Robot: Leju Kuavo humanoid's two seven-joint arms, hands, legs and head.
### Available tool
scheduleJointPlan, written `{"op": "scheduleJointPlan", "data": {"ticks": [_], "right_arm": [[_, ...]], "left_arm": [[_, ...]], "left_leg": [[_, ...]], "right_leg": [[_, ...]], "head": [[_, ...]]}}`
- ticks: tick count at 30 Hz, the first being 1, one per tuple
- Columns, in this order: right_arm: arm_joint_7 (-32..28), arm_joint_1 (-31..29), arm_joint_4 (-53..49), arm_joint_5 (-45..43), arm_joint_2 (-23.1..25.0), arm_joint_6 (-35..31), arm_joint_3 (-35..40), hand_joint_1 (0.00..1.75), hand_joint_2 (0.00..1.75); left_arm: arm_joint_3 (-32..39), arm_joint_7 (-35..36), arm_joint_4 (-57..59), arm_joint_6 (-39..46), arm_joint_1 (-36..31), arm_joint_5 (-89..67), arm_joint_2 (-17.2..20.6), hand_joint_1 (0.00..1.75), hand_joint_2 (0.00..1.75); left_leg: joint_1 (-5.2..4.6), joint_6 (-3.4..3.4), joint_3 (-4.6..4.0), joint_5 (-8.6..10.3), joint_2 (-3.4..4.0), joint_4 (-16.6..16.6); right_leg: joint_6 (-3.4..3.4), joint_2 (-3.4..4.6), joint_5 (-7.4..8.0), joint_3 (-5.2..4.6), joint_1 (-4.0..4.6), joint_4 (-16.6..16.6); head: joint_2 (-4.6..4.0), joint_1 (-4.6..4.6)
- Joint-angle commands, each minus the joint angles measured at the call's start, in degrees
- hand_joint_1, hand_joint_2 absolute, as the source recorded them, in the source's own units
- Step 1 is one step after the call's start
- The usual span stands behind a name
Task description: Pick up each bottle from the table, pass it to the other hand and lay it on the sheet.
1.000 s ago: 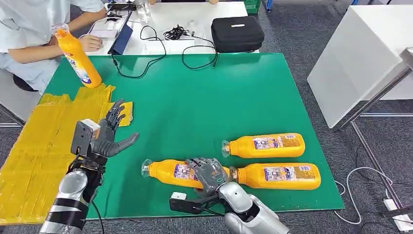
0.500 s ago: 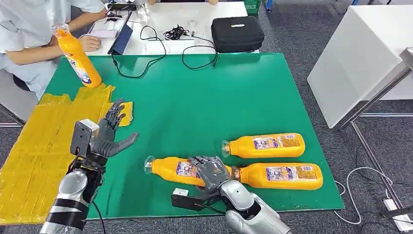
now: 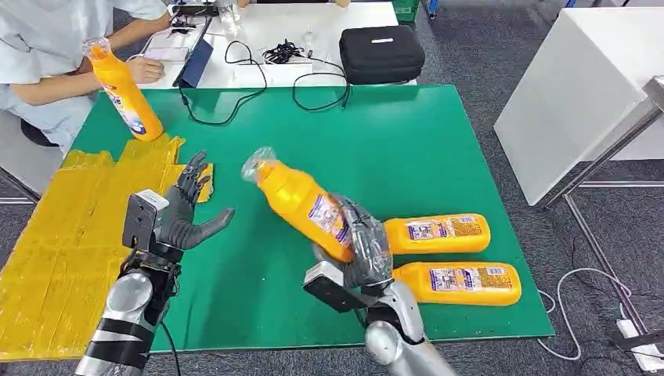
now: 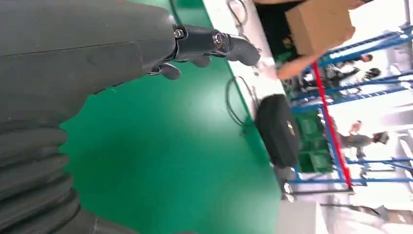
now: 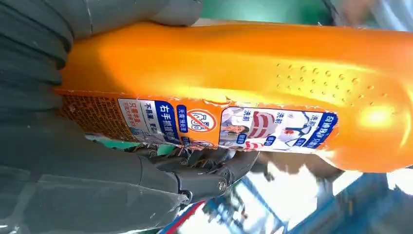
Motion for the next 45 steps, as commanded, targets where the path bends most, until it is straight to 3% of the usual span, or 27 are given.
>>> {"op": "scheduleJointPlan", "data": {"ticks": [1,4,9,13,18,32,45], "right_arm": [[-8.6,-0.6,-4.9,-11.5,4.1,-0.4,-10.9,1.75,1.75],[-9.2,-0.3,-5.5,-12.8,4.3,-0.3,-11.2,1.75,1.75],[-17.1,1.2,-12.7,-26.4,5.0,1.5,-15.4,1.75,1.75],[-18.8,3.6,-17.1,-27.8,4.2,1.8,-16.9,1.75,1.75],[-20.0,3.6,-14.0,-27.0,3.8,2.0,-17.7,1.75,1.75],[-20.1,1.0,-8.8,-22.1,3.8,1.2,-14.2,1.75,1.75],[-16.8,-5.4,7.4,-8.8,5.9,-0.3,-1.1,1.75,1.75]], "left_arm": [[-4.7,-0.3,4.7,0.8,-5.6,2.1,-1.3,0.00,1.75],[-4.8,-0.4,4.6,0.9,-5.4,2.2,-1.3,0.00,1.75],[-5.0,-1.1,3.4,3.1,-5.3,5.1,-1.6,0.00,1.75],[-7.3,2.3,3.4,-7.2,-5.6,14.4,0.9,0.00,1.75],[-12.6,4.9,3.2,-15.6,-8.7,19.0,3.9,0.00,1.75],[-15.9,5.1,1.3,-16.6,-9.7,19.4,4.5,0.00,1.75],[-17.5,2.9,0.8,-17.3,-10.7,20.0,4.3,0.00,1.75]], "left_leg": [[0.04,-0.10,0.28,-0.10,-0.20,0.1],[0.02,-0.07,0.23,-0.07,-0.12,0.0],[0.01,-0.07,0.21,-0.09,-0.13,0.0],[0.04,-0.08,0.32,-0.15,-0.17,0.0],[0.03,-0.08,0.24,-0.08,-0.13,0.0],[0.05,-0.08,0.31,-0.13,0.06,0.0],[0.05,-0.07,0.15,-0.05,0.16,0.0]], "right_leg": [[-0.03,-0.28,-0.16,0.35,0.05,0.1],[-0.04,-0.18,-0.10,0.27,0.03,0.0],[-0.02,-0.23,-0.14,0.25,0.02,0.0],[-0.02,-0.27,-0.20,0.39,0.05,0.0],[-0.03,-0.19,-0.11,0.31,0.04,0.0],[-0.03,-0.01,-0.09,0.35,0.06,0.0],[-0.03,0.10,0.01,0.17,0.06,0.0]], "head": [[0.00,0.00],[0.00,0.02],[0.00,0.00],[0.00,0.00],[0.00,0.00],[0.00,0.00],[0.00,0.00]]}}
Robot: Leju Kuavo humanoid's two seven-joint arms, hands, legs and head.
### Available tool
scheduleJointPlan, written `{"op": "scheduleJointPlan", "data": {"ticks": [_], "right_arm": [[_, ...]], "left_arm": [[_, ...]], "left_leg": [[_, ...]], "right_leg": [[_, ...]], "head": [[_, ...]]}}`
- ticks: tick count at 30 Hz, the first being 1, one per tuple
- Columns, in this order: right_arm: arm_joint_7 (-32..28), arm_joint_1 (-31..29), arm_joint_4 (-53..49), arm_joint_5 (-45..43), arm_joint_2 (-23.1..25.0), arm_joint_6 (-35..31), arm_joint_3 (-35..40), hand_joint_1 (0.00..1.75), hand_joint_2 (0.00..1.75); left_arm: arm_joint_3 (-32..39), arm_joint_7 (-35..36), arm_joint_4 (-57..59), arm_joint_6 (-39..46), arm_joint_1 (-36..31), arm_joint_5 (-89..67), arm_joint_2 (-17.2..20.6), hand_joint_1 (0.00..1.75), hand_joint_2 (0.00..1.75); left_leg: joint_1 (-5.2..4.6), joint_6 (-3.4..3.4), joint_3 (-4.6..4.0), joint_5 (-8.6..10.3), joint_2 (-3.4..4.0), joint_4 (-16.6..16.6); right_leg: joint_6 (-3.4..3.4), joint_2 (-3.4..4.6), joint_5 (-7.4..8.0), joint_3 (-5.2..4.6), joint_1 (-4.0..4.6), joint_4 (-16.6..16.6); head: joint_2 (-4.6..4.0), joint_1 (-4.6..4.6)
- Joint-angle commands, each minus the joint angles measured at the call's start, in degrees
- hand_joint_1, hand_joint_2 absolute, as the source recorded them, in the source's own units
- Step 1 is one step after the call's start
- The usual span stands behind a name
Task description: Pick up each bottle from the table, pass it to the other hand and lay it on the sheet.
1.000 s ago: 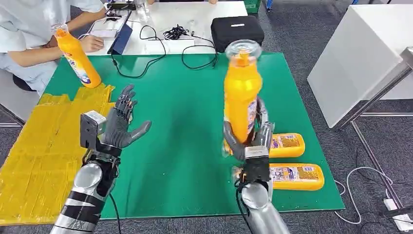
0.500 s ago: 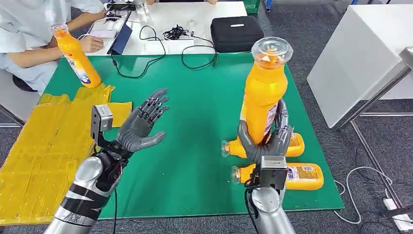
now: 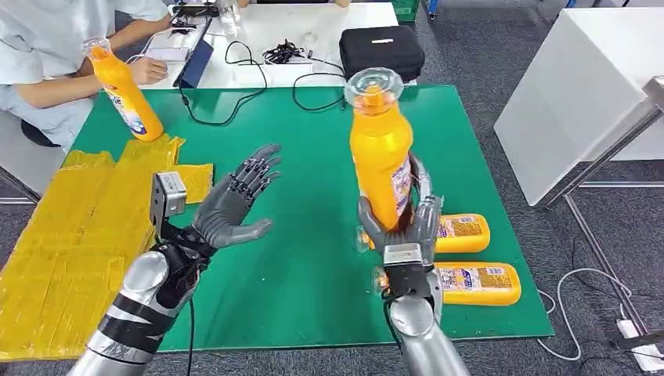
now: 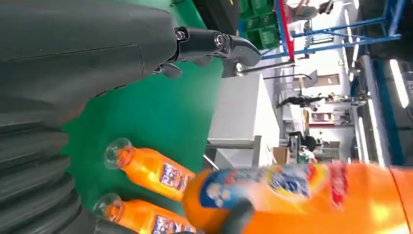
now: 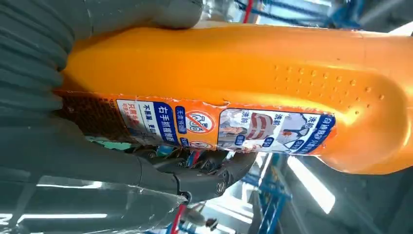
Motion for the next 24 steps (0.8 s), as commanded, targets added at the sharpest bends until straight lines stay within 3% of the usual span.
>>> {"op": "scheduleJointPlan", "data": {"ticks": [1,5,14,24], "right_arm": [[0.8,-6.6,16.2,7.3,1.5,-1.8,11.9,1.75,1.75],[-1.6,-6.2,17.8,8.3,2.1,-1.9,17.6,1.75,1.75],[-1.6,-6.2,17.6,8.3,1.9,-1.9,17.8,1.75,1.75],[-1.6,-7.9,19.3,8.7,1.1,-1.9,27.3,1.75,1.75]], "left_arm": [[-3.4,-0.6,2.8,-0.3,-4.0,0.7,1.4,0.00,1.75],[-3.2,-0.5,4.9,-0.2,-5.4,2.3,1.1,0.00,1.75],[-3.1,-0.5,5.1,-0.3,-5.4,2.4,1.2,0.00,1.75],[-2.3,-0.6,9.4,-0.5,-6.8,5.4,0.3,0.00,1.75]], "left_leg": [[0.06,-0.11,0.41,-0.16,0.22,0.0],[0.08,-0.09,0.31,-0.10,0.09,0.0],[0.09,-0.10,0.42,-0.15,0.04,0.0],[0.09,-0.10,0.33,-0.10,-0.04,0.0]], "right_leg": [[-0.06,0.14,-0.08,0.35,0.07,0.0],[-0.05,0.04,-0.07,0.28,0.08,0.0],[-0.04,-0.02,-0.13,0.40,0.08,0.0],[-0.05,-0.11,-0.12,0.32,0.08,0.0]], "head": [[0.00,-0.02],[0.00,0.00],[0.00,-0.02],[0.00,-0.02]]}}
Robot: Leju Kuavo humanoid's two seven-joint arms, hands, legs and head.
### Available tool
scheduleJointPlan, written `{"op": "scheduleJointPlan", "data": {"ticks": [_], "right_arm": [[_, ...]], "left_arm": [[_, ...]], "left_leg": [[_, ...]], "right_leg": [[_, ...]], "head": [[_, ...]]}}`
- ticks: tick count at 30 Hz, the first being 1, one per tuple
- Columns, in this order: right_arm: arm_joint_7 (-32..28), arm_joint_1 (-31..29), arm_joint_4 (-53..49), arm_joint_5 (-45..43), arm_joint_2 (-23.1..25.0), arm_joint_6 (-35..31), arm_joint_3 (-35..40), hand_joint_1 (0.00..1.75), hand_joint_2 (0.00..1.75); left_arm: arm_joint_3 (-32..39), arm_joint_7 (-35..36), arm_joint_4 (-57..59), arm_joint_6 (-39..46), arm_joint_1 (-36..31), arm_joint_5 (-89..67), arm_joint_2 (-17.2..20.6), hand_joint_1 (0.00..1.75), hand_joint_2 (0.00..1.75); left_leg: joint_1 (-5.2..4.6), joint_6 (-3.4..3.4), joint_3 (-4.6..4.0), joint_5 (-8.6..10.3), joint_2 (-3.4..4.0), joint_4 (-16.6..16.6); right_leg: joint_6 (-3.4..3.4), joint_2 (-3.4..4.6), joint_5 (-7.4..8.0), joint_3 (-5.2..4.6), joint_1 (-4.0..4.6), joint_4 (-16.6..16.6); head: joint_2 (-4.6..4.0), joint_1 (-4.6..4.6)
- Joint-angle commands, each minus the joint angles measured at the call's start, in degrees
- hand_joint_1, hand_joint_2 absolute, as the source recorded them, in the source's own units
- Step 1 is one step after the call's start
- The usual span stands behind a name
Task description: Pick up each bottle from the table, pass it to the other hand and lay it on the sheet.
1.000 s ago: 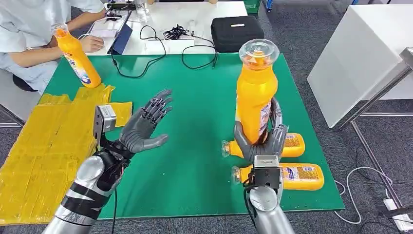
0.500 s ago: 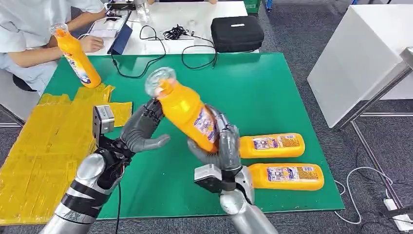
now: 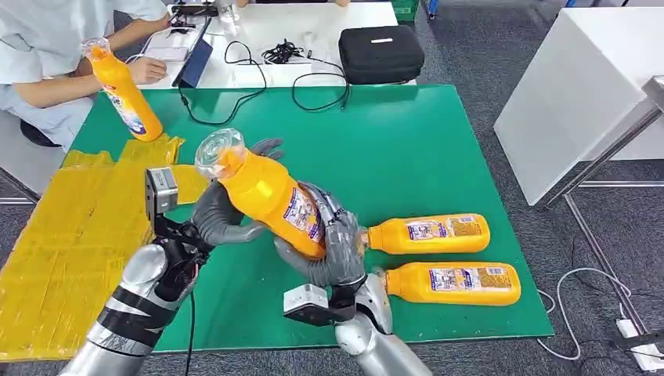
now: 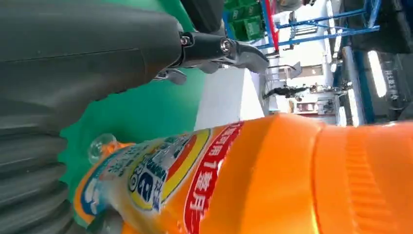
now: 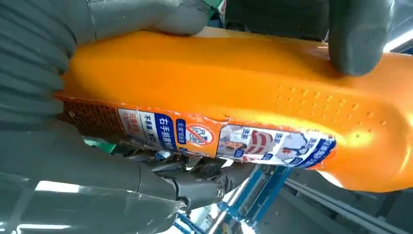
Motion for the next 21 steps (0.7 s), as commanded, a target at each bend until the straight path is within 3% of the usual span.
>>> {"op": "scheduleJointPlan", "data": {"ticks": [1,13,21], "right_arm": [[0.2,-3.8,7.1,0.0,-1.3,0.0,11.3,1.75,1.75],[0.4,-4.2,8.1,-1.5,-1.5,0.3,11.3,1.75,1.75],[0.7,-4.7,10.5,-1.4,-1.0,0.9,11.7,1.75,1.75]], "left_arm": [[-1.3,0.2,7.3,0.1,-4.5,1.4,-0.3,0.00,1.75],[-1.3,-0.2,6.5,0.1,-3.9,1.8,-0.2,0.00,1.75],[0.9,-1.9,4.1,1.4,-2.0,3.5,-2.0,0.00,1.75]], "left_leg": [[0.04,-0.07,0.24,-0.06,-0.04,0.0],[0.05,-0.07,0.28,-0.09,-0.06,0.0],[0.06,-0.08,0.34,-0.11,-0.06,0.0]], "right_leg": [[-0.03,-0.08,-0.07,0.25,0.04,-0.1],[-0.03,-0.11,-0.10,0.31,0.05,-0.1],[-0.03,-0.12,-0.12,0.37,0.06,-0.1]], "head": [[0.00,0.00],[0.00,0.00],[0.00,0.00]]}}
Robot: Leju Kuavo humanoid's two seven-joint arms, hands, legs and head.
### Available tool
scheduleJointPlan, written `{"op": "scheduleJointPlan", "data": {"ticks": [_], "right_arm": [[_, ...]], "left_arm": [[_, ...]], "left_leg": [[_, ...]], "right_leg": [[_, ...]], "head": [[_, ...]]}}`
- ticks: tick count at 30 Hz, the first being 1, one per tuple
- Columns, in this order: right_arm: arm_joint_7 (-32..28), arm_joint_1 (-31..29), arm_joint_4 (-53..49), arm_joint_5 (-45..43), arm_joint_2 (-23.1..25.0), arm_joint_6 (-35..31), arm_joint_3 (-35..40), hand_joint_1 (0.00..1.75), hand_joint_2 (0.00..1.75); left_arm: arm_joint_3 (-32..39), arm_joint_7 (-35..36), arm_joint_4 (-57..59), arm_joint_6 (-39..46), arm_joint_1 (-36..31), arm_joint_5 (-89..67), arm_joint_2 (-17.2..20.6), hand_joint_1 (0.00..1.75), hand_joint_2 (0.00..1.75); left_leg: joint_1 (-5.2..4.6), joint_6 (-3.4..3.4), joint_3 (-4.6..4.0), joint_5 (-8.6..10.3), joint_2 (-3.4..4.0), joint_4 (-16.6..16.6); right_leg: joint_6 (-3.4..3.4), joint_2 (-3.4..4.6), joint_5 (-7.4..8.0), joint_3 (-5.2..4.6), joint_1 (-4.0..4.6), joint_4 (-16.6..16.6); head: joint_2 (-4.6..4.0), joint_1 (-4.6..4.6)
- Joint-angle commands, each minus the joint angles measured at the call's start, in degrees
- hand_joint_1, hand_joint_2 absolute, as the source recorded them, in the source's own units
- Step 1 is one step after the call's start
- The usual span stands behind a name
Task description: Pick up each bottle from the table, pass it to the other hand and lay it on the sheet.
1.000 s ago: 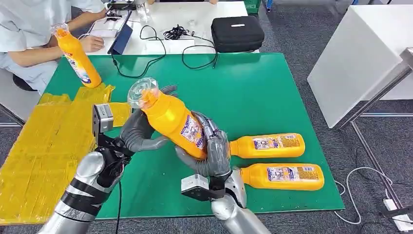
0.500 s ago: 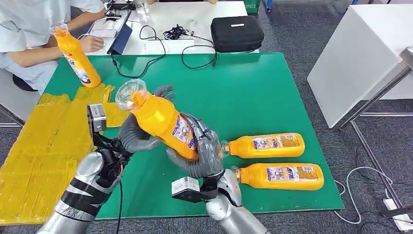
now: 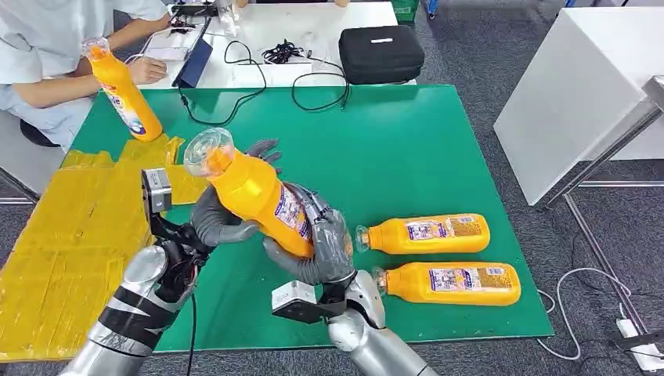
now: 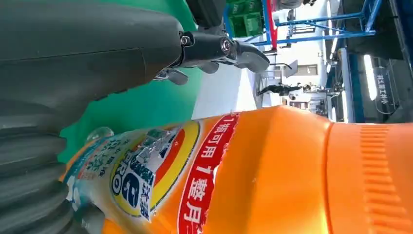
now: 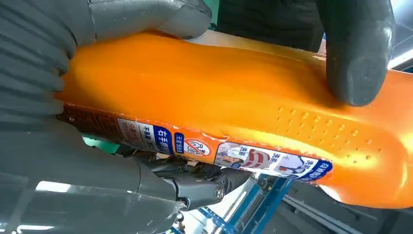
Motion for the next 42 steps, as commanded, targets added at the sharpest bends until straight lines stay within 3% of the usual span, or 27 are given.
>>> {"op": "scheduleJointPlan", "data": {"ticks": [1,3,4,5,6,40,41,42], "right_arm": [[-0.5,-1.4,6.5,1.3,-0.8,1.0,7.1,1.75,1.75],[-0.1,-1.6,7.2,1.3,-0.7,1.1,7.0,1.75,1.75],[-0.2,-1.6,7.4,1.2,-0.6,1.2,6.8,1.75,1.75],[-0.2,-1.6,7.5,1.2,-0.6,1.2,6.8,1.75,1.75],[-0.2,-1.6,7.6,1.2,-0.6,1.3,6.8,1.75,1.75],[0.1,-1.0,7.6,1.2,-0.9,2.7,6.0,1.75,1.75],[-0.2,-0.7,7.0,1.0,-1.0,2.1,5.7,1.62,1.75],[-0.5,-0.3,6.0,1.0,-1.1,1.1,5.4,0.73,1.75]], "left_arm": [[1.1,-0.6,1.8,2.0,-2.0,1.5,-2.3,0.00,1.75],[1.4,-1.0,1.1,2.1,-1.6,1.9,-2.5,0.02,1.75],[1.7,-1.2,0.6,2.3,-1.4,2.0,-2.6,0.17,1.75],[1.8,-1.3,0.4,2.4,-1.2,2.2,-2.8,1.31,1.75],[2.0,-1.5,0.0,2.5,-1.0,2.3,-3.0,1.75,1.75],[1.7,-3.7,-3.8,1.2,1.3,4.0,-3.3,1.75,1.75],[2.0,-3.7,-3.6,1.4,1.3,4.1,-3.3,1.75,1.75],[2.4,-3.6,-3.5,2.1,1.4,3.9,-3.3,1.75,1.75]], "left_leg": [[0.05,-0.06,0.22,-0.06,-0.07,0.0],[0.06,-0.07,0.32,-0.11,-0.07,0.0],[0.06,-0.05,0.21,-0.07,-0.06,0.0],[0.08,-0.07,0.36,-0.14,-0.08,0.0],[0.06,-0.06,0.27,-0.10,-0.08,0.0],[0.06,-0.07,0.30,-0.10,-0.15,0.0],[0.07,-0.06,0.25,-0.08,-0.13,0.0],[0.04,-0.04,0.15,-0.03,-0.11,0.0]], "right_leg": [[-0.02,-0.11,-0.07,0.26,0.05,-0.1],[-0.03,-0.13,-0.12,0.36,0.06,-0.1],[-0.02,-0.11,-0.07,0.25,0.06,-0.1],[-0.03,-0.15,-0.14,0.42,0.09,-0.1],[-0.02,-0.14,-0.11,0.33,0.06,-0.1],[-0.03,-0.23,-0.14,0.36,0.06,-0.1],[-0.02,-0.20,-0.11,0.31,0.08,-0.1],[-0.01,-0.16,-0.06,0.18,0.04,-0.1]], "head": [[0.00,0.00],[0.00,0.00],[0.00,0.00],[0.00,0.00],[0.00,0.00],[0.00,0.00],[0.00,0.00],[0.00,-0.02]]}}
